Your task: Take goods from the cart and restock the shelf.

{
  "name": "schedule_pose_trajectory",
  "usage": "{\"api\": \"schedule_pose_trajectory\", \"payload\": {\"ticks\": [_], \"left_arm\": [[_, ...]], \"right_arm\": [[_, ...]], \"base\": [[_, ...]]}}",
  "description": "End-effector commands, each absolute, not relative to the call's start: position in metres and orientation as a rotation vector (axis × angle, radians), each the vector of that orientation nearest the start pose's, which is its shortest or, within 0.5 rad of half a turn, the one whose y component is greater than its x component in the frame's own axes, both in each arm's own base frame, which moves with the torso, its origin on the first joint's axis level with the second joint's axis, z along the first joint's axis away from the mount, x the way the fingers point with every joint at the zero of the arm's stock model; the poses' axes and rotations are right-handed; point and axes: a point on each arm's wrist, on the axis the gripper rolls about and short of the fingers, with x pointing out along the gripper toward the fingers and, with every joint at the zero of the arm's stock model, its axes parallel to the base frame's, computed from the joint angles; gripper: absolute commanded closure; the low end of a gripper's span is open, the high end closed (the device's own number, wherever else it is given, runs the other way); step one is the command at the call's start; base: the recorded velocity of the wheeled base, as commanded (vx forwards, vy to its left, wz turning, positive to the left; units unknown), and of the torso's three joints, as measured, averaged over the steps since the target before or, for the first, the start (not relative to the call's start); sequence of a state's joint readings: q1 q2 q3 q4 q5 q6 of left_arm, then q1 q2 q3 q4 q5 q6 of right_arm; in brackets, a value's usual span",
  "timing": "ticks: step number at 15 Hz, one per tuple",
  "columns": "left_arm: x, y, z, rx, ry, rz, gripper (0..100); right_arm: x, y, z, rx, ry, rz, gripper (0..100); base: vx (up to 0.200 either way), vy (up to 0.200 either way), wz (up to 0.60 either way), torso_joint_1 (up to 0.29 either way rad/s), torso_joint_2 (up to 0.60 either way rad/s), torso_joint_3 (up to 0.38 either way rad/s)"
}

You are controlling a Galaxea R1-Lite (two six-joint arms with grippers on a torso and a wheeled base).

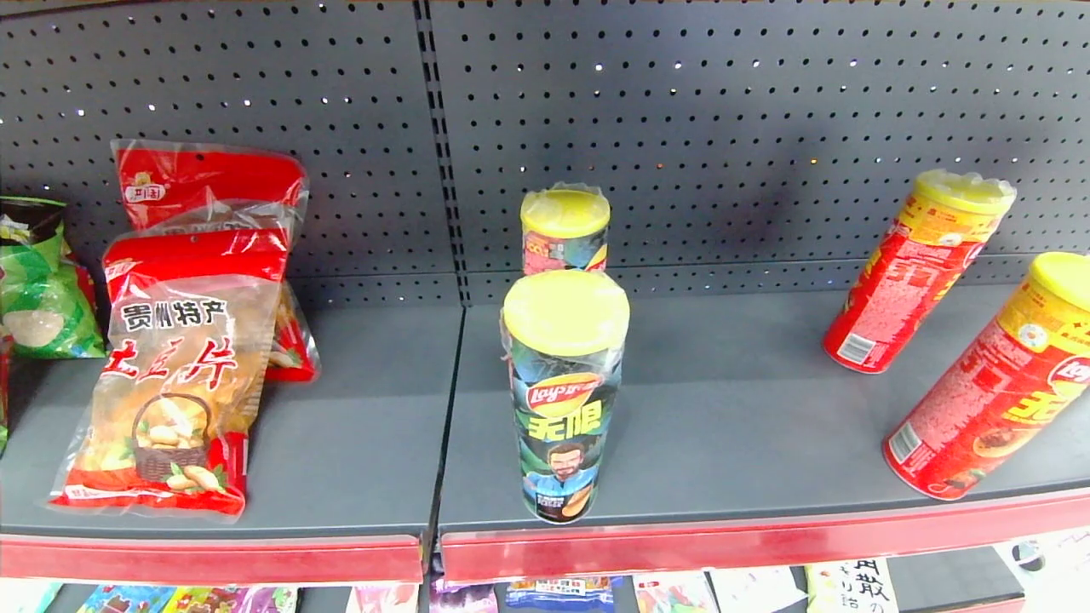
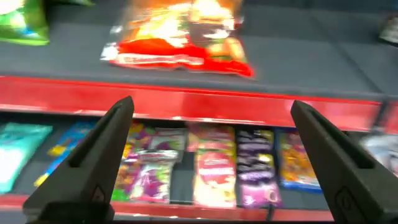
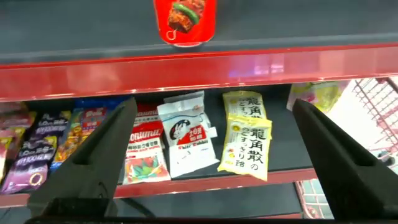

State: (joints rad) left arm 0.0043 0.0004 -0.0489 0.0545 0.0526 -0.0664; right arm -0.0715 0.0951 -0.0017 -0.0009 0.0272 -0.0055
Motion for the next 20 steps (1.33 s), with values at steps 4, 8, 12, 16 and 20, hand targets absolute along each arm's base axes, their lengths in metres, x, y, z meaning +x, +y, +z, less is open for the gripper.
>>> {"api": "schedule_pose_trajectory", "payload": {"ticks": [4, 8, 12, 16, 20], "left_arm": [[-0.023, -0.0005, 0.076, -0.02, 0.0, -0.015, 0], [-0.023, -0.0004, 0.076, -0.002, 0.0, -0.011, 0], [-0.023, -0.0004, 0.076, -0.002, 0.0, -0.011, 0], [-0.023, -0.0004, 0.076, -0.002, 0.0, -0.012, 0], [-0.023, -0.0004, 0.076, -0.002, 0.0, -0.012, 0]], "right_arm": [[-0.0161, -0.0002, 0.0772, 0.0, 0.088, 0.086, 0], [-0.0227, 0.0005, 0.0755, 0.002, 0.002, 0.021, 0], [-0.0228, 0.0007, 0.0755, -0.014, 0.0, 0.034, 0], [-0.0228, 0.0004, 0.0755, -0.008, 0.0, 0.021, 0], [-0.0228, 0.0004, 0.0755, -0.008, 0.0, 0.021, 0]], "base": [[0.0, 0.0, 0.0, 0.0, 0.0, 0.0], [0.0, 0.0, 0.0, 0.0, 0.0, 0.0], [0.0, 0.0, 0.0, 0.0, 0.0, 0.0], [0.0, 0.0, 0.0, 0.0, 0.0, 0.0], [-0.15, 0.0, 0.0, 0.007, 0.0, -0.002]]}}
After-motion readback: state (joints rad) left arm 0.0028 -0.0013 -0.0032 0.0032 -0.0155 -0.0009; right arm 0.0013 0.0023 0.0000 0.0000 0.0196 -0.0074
